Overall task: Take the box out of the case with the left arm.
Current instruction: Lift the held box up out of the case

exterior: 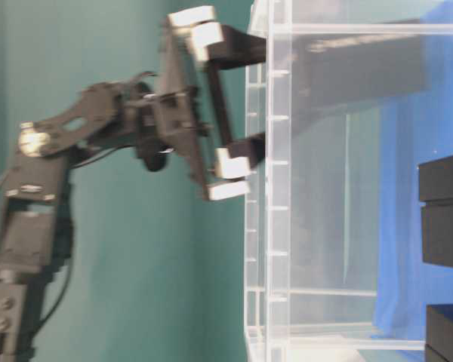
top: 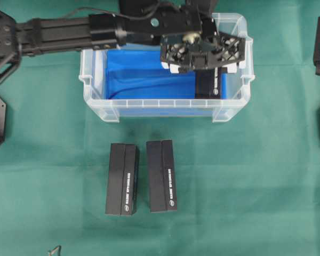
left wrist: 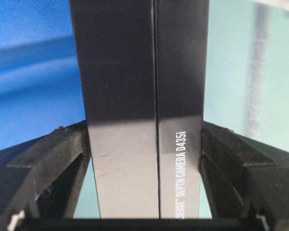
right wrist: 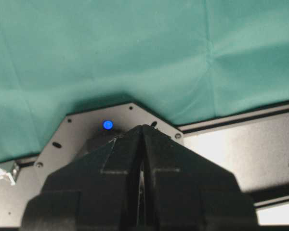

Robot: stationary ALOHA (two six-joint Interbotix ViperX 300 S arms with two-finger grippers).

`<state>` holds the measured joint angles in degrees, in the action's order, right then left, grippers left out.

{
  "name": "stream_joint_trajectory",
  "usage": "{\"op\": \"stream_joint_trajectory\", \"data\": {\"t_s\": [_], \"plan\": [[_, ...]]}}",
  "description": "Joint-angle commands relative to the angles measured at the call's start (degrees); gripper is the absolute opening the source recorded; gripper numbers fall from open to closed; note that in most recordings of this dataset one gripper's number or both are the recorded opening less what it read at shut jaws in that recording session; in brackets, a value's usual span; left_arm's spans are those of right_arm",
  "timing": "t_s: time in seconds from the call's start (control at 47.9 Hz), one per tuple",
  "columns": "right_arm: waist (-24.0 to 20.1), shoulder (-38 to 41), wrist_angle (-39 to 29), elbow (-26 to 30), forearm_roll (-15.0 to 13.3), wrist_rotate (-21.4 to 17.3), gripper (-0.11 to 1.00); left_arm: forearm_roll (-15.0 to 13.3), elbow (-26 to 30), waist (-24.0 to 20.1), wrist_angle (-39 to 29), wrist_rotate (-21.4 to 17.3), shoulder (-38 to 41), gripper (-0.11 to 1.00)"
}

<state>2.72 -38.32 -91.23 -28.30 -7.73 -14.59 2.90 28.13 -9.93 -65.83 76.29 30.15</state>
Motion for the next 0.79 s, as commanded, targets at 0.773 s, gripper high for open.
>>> {"op": "stream_joint_trajectory", "data": {"t_s": [0.773], "plan": [[0.09,-0.09,0.18,0.62,0.00,0.00,0.00,0.26,28.74,0.18,-21.97,-0.97,-2.02,0.64]]}}
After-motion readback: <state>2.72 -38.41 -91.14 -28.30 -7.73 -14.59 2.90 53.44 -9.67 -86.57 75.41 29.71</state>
